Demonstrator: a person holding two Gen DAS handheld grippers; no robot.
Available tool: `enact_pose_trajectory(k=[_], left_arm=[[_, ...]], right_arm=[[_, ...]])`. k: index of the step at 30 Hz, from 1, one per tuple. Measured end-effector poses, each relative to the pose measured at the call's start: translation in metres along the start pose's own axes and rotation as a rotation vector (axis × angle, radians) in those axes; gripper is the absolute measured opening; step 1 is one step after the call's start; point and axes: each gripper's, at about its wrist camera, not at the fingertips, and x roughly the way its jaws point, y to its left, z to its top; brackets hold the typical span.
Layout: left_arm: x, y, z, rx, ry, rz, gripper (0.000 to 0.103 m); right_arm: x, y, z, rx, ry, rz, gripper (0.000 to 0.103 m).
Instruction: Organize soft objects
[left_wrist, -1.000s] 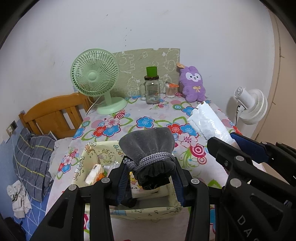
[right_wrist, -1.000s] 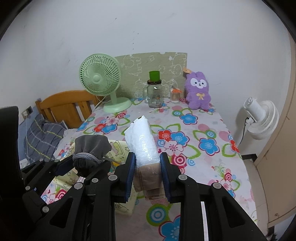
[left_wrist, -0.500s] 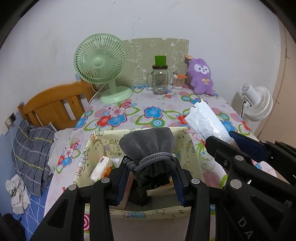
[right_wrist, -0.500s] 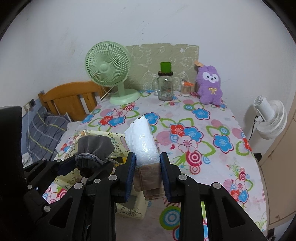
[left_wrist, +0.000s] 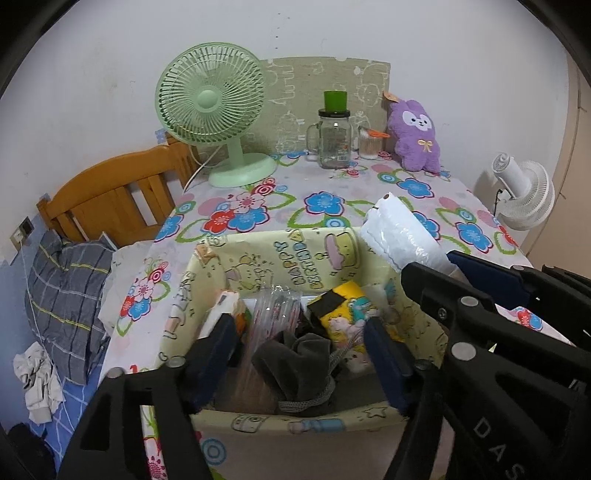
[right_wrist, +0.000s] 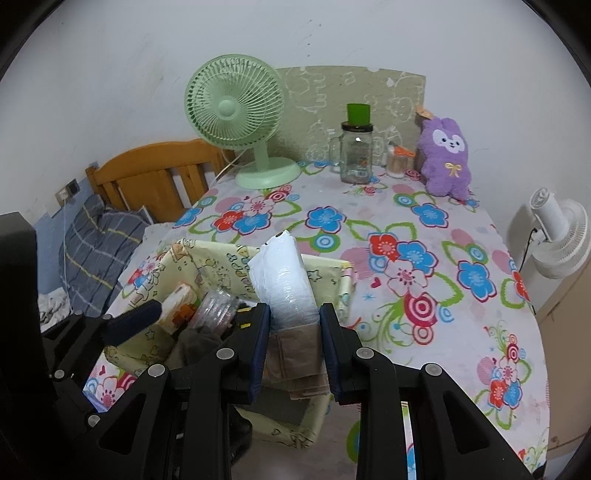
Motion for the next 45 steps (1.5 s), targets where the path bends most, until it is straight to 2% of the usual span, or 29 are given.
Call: enact_pose_trajectory(k=[2,4,13,16,19,20,21,31,41,45], left_arm=[[0.002,0.004,-0.001,-0.009,0.007,0.01,0.086],[0.005,0.008,-0.002,-0.016,0.015,0.017,0.089],[0.012,0.02,-0.004,-0.037,0.034,0.033,0.091],[0.013,0.022,-0.003,-0.043,0.037,0.033,0.092],[0.013,0.022,-0.003,-0.042,0.037,0.03,0.094],[0.013,0.023,-0.003,-0.044,0.036,0.029,0.094],[0.012,0.022,-0.003,-0.043,0.032,0.029,0.094],[0.003,0.009,0.001,-0.03,0.01,0.016,0.098],[-0.016,-0.013,0.005,-0.012,-0.039,0.015,0.103],[-0.023,-0.021,0.007,-0.008,-0.054,0.012,0.103]], right_arm=[[0.003,0.003,0.0,-0.004,0.005,0.008,0.03],[0.006,0.006,0.001,-0.01,0.013,0.017,0.03],[0.022,0.014,0.002,-0.016,0.041,0.06,0.031],[0.027,0.017,0.002,-0.029,0.055,0.066,0.034],[0.029,0.015,0.002,-0.017,0.066,0.062,0.057],[0.028,0.014,0.002,-0.005,0.066,0.055,0.068],[0.027,0.013,0.002,0.004,0.06,0.053,0.072],[0.011,0.002,0.002,0.008,0.028,0.022,0.073],[-0.017,-0.016,0.0,0.02,-0.025,-0.019,0.077],[-0.03,-0.025,-0.001,0.026,-0.05,-0.043,0.082]])
